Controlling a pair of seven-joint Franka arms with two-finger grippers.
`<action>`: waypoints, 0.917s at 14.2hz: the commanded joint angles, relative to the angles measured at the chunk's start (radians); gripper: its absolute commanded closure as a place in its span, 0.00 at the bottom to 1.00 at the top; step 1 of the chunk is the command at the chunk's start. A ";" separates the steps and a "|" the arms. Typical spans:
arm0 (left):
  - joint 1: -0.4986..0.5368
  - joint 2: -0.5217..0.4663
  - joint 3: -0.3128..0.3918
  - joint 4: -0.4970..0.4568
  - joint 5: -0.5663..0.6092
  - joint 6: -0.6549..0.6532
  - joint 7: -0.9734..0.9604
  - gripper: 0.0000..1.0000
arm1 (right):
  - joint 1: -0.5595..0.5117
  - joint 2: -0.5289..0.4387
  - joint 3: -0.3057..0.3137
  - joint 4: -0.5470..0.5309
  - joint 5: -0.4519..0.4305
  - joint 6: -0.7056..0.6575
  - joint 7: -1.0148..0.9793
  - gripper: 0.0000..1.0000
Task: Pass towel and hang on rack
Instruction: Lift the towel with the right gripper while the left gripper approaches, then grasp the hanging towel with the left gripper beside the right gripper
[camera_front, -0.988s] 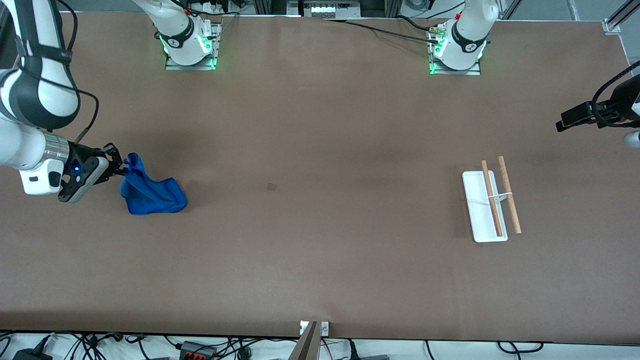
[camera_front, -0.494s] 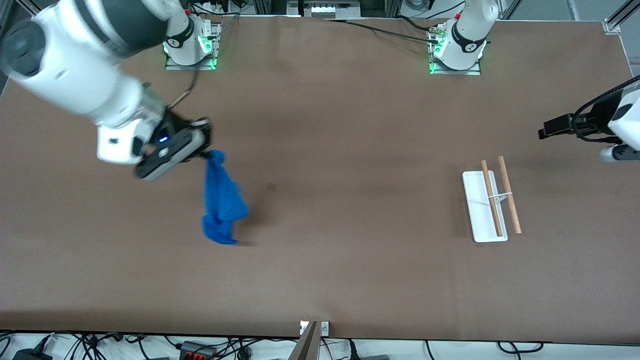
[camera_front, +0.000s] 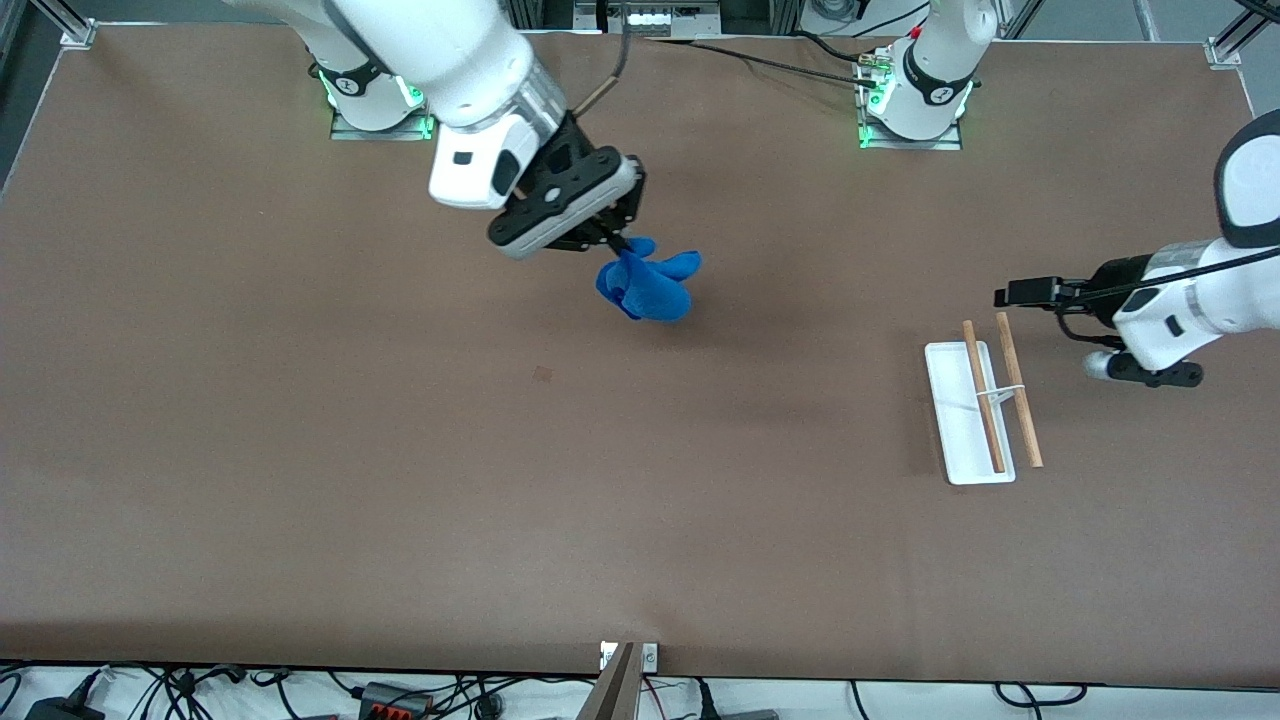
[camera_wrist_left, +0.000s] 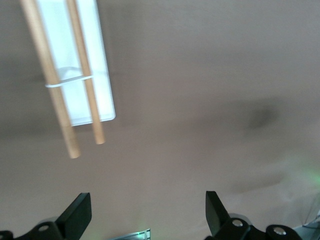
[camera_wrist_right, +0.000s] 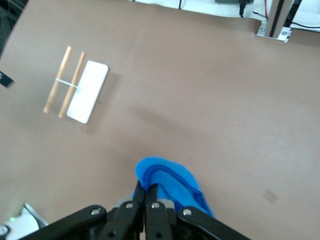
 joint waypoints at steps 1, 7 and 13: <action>-0.004 0.057 -0.012 0.033 -0.086 0.012 0.204 0.00 | 0.057 0.039 -0.016 0.037 0.006 0.070 0.121 1.00; -0.020 0.148 -0.100 -0.020 -0.258 0.208 0.853 0.00 | 0.109 0.062 -0.016 0.036 0.009 0.170 0.296 1.00; -0.020 0.168 -0.161 -0.172 -0.549 0.325 1.321 0.00 | 0.121 0.069 -0.016 0.034 0.007 0.199 0.313 1.00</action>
